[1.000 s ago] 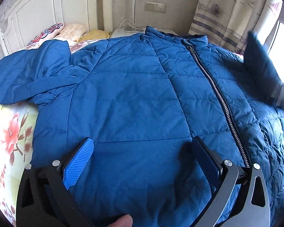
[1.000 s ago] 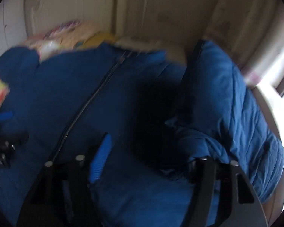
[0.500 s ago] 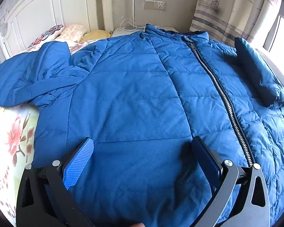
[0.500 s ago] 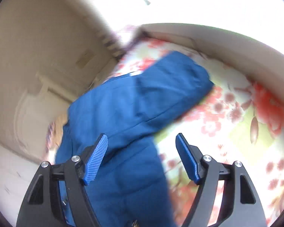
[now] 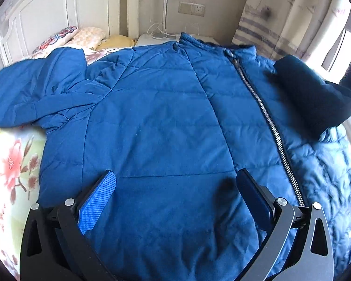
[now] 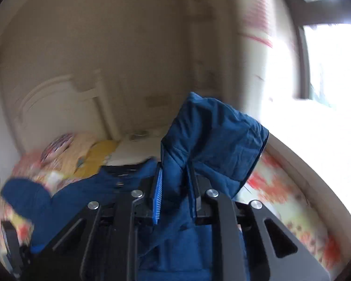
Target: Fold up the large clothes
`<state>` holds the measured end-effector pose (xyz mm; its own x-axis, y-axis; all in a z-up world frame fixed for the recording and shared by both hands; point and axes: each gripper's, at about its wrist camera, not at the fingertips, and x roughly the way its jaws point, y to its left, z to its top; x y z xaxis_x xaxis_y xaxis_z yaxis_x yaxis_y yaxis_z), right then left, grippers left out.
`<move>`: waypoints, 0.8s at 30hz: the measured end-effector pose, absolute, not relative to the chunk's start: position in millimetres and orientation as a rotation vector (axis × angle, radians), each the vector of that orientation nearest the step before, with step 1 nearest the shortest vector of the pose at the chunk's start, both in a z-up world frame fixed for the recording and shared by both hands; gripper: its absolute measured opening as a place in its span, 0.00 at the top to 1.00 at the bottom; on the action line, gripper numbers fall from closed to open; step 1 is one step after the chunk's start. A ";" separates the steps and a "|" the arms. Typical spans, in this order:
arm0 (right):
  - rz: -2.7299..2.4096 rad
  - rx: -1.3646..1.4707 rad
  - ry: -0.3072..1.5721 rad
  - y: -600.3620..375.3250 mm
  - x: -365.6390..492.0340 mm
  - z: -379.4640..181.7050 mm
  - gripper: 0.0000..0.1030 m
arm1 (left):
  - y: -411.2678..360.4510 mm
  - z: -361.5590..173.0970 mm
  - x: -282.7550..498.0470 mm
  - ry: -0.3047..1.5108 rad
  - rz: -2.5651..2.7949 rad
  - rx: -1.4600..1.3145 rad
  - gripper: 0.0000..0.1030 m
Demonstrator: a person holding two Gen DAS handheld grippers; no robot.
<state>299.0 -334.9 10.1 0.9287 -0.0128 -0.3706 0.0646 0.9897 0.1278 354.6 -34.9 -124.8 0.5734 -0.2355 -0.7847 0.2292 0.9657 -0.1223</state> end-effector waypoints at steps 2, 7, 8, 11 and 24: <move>0.189 -0.050 0.383 -263.8 299.1 17.7 0.54 | -29.5 -123.7 354.4 0.913 -0.289 -0.050 0.04; 0.437 -0.276 0.443 -162.6 283.9 -2.8 0.23 | -19.2 -123.0 353.0 0.898 -0.324 -0.128 0.04; 0.433 -0.253 0.442 -167.7 287.3 -4.5 0.23 | -18.2 -123.1 353.0 0.897 -0.329 -0.137 0.04; 0.347 -0.108 0.457 -216.0 293.3 -9.7 0.23 | -15.5 -123.0 352.1 0.892 -0.341 -0.158 0.04; -0.116 0.277 0.731 -415.4 258.8 -108.4 0.33 | 47.5 -89.9 351.0 0.760 -0.287 -0.418 0.04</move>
